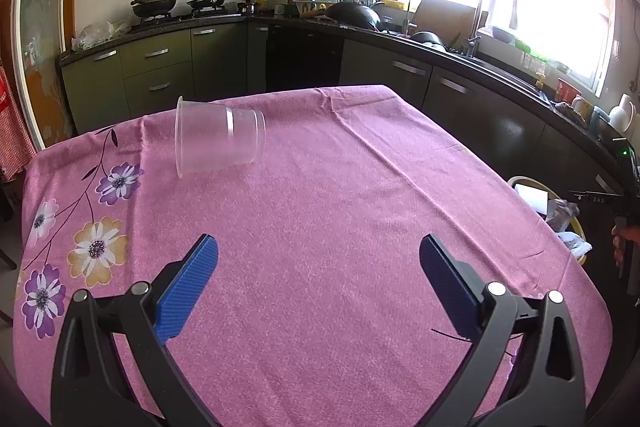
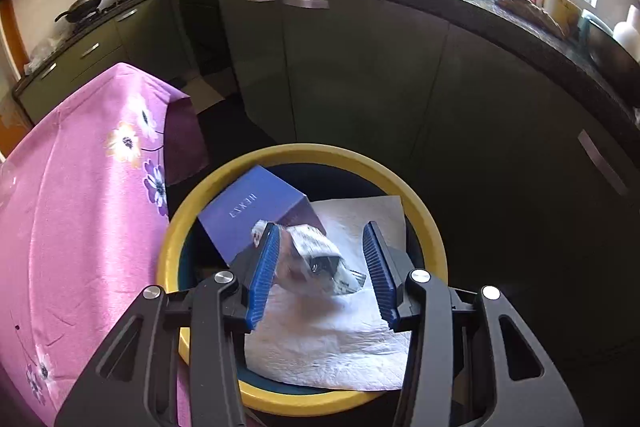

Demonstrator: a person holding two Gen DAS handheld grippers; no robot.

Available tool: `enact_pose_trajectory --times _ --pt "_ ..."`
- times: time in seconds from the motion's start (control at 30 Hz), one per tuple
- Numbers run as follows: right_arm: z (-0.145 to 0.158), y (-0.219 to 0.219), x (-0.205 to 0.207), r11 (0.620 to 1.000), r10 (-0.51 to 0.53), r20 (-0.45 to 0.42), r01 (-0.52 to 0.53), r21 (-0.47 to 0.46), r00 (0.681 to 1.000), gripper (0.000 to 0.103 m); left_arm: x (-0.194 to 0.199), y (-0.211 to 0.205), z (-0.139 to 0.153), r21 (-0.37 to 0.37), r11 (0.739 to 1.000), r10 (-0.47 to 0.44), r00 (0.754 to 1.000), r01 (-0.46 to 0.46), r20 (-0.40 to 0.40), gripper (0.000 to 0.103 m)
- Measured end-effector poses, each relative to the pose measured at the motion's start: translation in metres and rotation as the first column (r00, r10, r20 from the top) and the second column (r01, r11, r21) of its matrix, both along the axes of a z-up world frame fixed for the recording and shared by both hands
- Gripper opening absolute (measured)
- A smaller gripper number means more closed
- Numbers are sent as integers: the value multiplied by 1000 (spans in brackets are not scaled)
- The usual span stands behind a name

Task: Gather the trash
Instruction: 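Carry the snack bag over the bin and open the right tool, then grasp the clear plastic cup with the left tool and lift it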

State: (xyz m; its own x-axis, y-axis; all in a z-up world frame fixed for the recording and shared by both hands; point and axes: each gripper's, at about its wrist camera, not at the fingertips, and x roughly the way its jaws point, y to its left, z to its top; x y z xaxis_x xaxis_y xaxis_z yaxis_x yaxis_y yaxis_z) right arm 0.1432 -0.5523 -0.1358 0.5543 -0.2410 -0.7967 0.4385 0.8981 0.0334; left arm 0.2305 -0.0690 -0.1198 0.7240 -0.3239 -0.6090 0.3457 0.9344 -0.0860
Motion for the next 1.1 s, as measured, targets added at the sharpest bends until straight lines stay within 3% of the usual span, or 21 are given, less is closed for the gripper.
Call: enact_pose_trajectory --times 0.13,0.2,0.27,0.33,0.53,0.73,0.87,1.1 --pt "-1 3 -8 1000 -22 24 21 22 999 46 0 0 -1 0 1000 1 1000 -1 -4 96" --pt "9 13 -14 999 -16 83 12 49 996 49 1 1 -1 0 1000 4 1000 -4 -7 96" --pt "22 36 -7 996 21 153 -34 85 988 59 1 2 -1 1 1000 10 1000 -10 -6 96" --pt "35 63 0 989 94 210 -115 88 973 62 1 2 -1 5 1000 20 1000 -20 -3 96" --pt "68 151 40 926 336 317 -372 59 887 63 11 8 2 32 994 103 994 -102 -25 96" --pt "75 212 65 879 437 381 -476 9 815 64 36 10 25 120 967 226 974 -225 5 96" --pt "68 233 68 872 452 380 -490 4 807 64 70 8 30 144 948 286 958 -284 1 96" --pt "57 237 70 872 445 384 -489 19 809 67 119 3 10 148 936 333 941 -321 -63 96"
